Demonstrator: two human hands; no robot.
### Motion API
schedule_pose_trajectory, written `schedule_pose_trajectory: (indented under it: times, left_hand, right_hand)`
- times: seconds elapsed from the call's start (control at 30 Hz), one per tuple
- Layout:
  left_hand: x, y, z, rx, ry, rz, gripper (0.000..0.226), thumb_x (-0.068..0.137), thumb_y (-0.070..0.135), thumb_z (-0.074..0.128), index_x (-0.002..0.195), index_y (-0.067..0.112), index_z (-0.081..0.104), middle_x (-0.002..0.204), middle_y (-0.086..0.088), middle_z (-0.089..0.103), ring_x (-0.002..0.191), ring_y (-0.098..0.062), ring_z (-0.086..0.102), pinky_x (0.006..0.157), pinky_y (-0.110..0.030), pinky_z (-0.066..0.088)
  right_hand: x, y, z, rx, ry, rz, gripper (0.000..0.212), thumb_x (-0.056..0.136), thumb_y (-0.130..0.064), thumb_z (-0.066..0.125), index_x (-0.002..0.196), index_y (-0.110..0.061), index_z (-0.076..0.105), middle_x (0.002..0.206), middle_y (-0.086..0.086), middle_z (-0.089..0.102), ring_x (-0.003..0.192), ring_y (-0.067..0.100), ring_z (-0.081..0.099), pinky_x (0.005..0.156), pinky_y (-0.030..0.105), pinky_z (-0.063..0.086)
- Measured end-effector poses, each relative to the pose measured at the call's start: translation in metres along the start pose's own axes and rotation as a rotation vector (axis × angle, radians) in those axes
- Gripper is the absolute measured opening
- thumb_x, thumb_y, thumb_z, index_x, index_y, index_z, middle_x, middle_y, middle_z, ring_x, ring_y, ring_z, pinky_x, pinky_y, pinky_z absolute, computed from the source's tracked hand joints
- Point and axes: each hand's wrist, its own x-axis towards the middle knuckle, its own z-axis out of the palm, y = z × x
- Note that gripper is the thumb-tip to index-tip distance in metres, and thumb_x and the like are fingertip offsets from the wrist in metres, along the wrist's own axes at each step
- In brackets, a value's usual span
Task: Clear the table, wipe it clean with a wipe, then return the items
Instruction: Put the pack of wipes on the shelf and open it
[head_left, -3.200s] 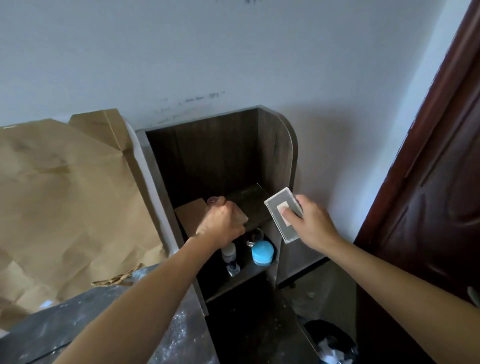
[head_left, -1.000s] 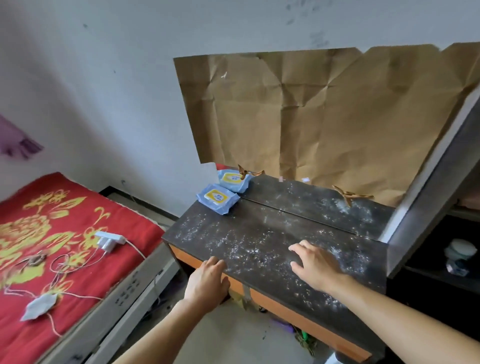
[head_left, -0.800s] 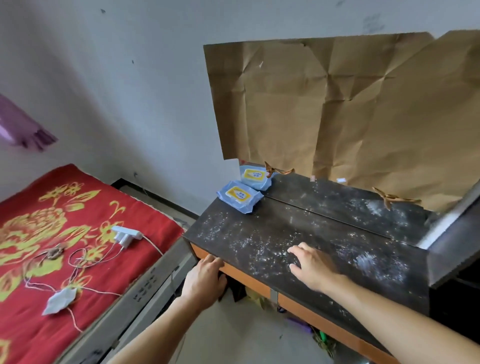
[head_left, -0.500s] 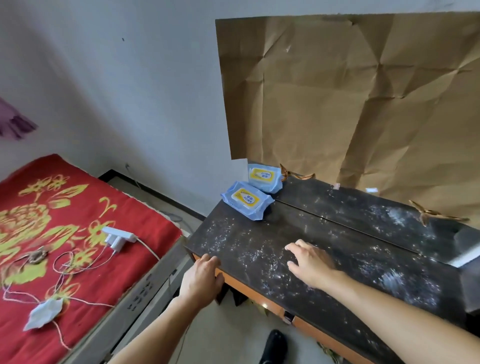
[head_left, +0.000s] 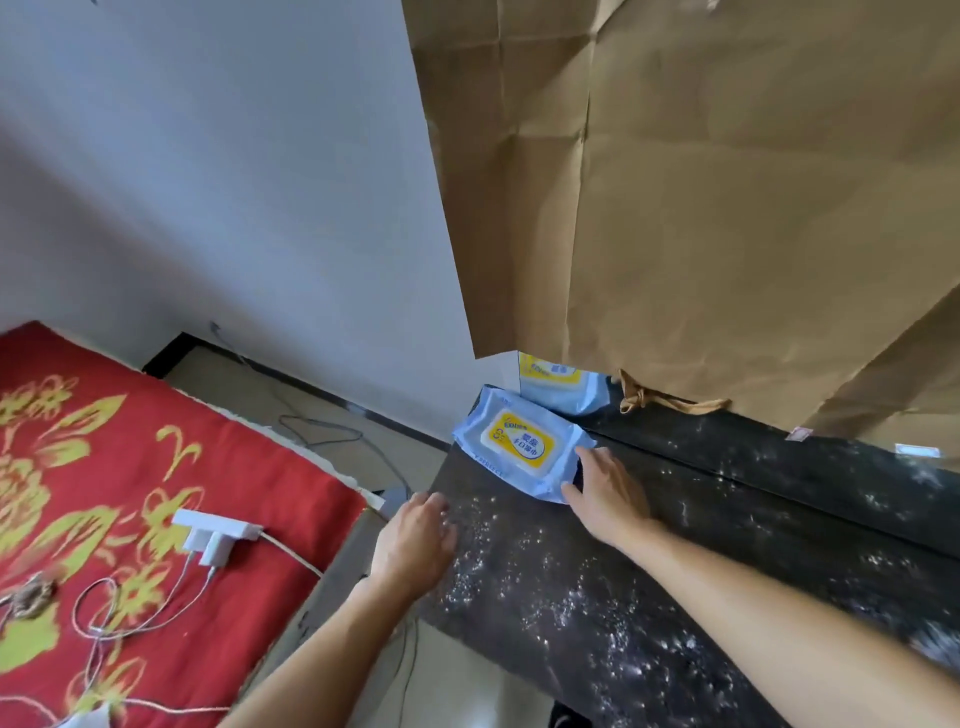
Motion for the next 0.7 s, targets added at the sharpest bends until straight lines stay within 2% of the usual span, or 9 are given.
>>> schedule_pose_trajectory:
  times: [0.17, 0.3, 0.47, 0.57, 0.63, 0.7]
  left_hand:
    - [0.068, 0.001, -0.001, -0.003, -0.054, 0.063, 0.035, 0.09, 0.033, 0.05, 0.121, 0.015, 0.051, 0.115, -0.005, 0.05, 0.112, -0.024, 0.05, 0.088, -0.038, 0.044]
    - [0.122, 0.007, 0.001, -0.021, -0.097, 0.12, 0.04, 0.093, 0.034, 0.046, 0.129, 0.016, 0.043, 0.124, -0.007, 0.045, 0.118, -0.026, 0.044, 0.088, -0.04, 0.043]
    - [0.175, 0.013, 0.011, -0.029, -0.176, 0.21, 0.044, 0.095, 0.036, 0.042, 0.134, 0.015, 0.036, 0.125, -0.013, 0.047, 0.117, -0.03, 0.045, 0.092, -0.041, 0.039]
    - [0.189, 0.013, 0.022, 0.042, -0.25, 0.268, 0.047, 0.095, 0.034, 0.04, 0.138, 0.019, 0.027, 0.125, -0.015, 0.049, 0.115, -0.033, 0.047, 0.093, -0.043, 0.039]
    - [0.193, 0.009, 0.028, 0.053, -0.257, 0.285, 0.049, 0.094, 0.032, 0.04, 0.14, 0.022, 0.025, 0.121, -0.015, 0.053, 0.111, -0.033, 0.049, 0.093, -0.044, 0.039]
    - [0.195, 0.005, 0.028, 0.005, -0.269, 0.272, 0.051, 0.093, 0.029, 0.041, 0.141, 0.024, 0.024, 0.117, -0.014, 0.056, 0.109, -0.033, 0.051, 0.093, -0.045, 0.039]
  right_hand:
    - [0.029, -0.009, 0.013, 0.032, 0.01, 0.085, 0.058, 0.094, -0.041, 0.047, 0.142, -0.019, 0.025, 0.141, 0.007, 0.034, 0.122, 0.025, 0.046, 0.09, 0.037, 0.044]
    - [0.04, -0.021, 0.025, 0.068, 0.052, 0.182, 0.056, 0.094, -0.038, 0.049, 0.141, -0.018, 0.026, 0.139, 0.01, 0.035, 0.117, 0.029, 0.05, 0.087, 0.037, 0.044]
    - [0.054, -0.041, 0.041, 0.221, 0.137, 0.399, 0.057, 0.091, -0.033, 0.054, 0.14, -0.017, 0.029, 0.149, 0.02, 0.02, 0.118, 0.037, 0.05, 0.088, 0.038, 0.044]
    - [0.061, -0.051, 0.052, 0.307, 0.201, 0.513, 0.055, 0.091, -0.03, 0.055, 0.14, -0.02, 0.031, 0.132, 0.018, 0.04, 0.106, 0.039, 0.054, 0.082, 0.038, 0.044]
    - [0.064, -0.056, 0.057, 0.331, 0.217, 0.553, 0.05, 0.093, -0.029, 0.054, 0.138, -0.022, 0.035, 0.121, 0.015, 0.053, 0.105, 0.035, 0.056, 0.081, 0.037, 0.044]
    - [0.066, -0.059, 0.058, 0.386, 0.228, 0.589, 0.04, 0.093, -0.021, 0.052, 0.132, -0.021, 0.044, 0.119, 0.013, 0.06, 0.107, 0.033, 0.057, 0.084, 0.037, 0.044]
